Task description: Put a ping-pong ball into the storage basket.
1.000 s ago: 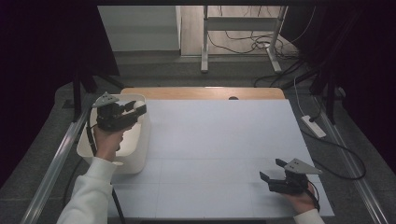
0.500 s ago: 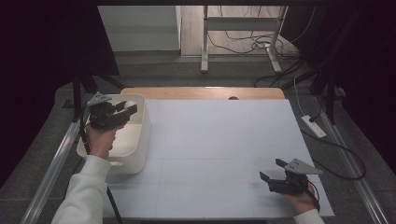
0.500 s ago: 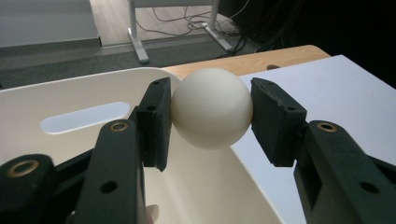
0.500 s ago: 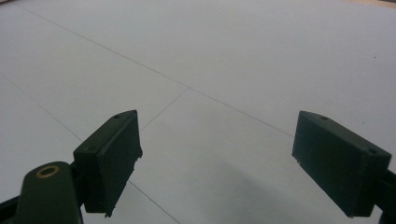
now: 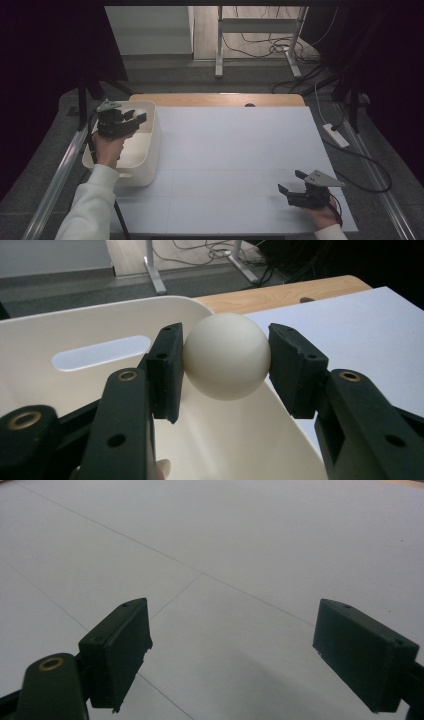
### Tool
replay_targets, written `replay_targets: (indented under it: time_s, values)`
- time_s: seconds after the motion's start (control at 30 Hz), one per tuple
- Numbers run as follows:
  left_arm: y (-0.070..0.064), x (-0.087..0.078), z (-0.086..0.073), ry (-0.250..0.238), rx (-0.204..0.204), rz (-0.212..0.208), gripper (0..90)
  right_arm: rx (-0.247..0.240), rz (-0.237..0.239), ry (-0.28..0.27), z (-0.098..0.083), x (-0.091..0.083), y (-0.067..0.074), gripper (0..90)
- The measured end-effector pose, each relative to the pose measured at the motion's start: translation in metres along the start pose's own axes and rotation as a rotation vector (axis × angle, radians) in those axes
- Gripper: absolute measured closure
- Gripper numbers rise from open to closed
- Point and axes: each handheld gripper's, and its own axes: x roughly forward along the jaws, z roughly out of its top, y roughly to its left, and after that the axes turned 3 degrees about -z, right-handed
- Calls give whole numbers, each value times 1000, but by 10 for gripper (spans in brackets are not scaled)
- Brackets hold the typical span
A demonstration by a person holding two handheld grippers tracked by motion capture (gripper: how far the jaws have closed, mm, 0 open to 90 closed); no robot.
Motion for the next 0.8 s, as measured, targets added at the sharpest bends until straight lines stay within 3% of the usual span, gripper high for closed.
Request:
replay_targets:
  time_s: [0.43,0.57,0.8]
  values:
    - [7,17,-4,122,-17,43,508,-1,-2,3,0,0,0,153]
    - [6,19,-3,147,6,66,507,-1,-2,3,0,0,0,153]
    - [7,26,-3,205,2,57,507,0,-2,5,-1,1,0,153]
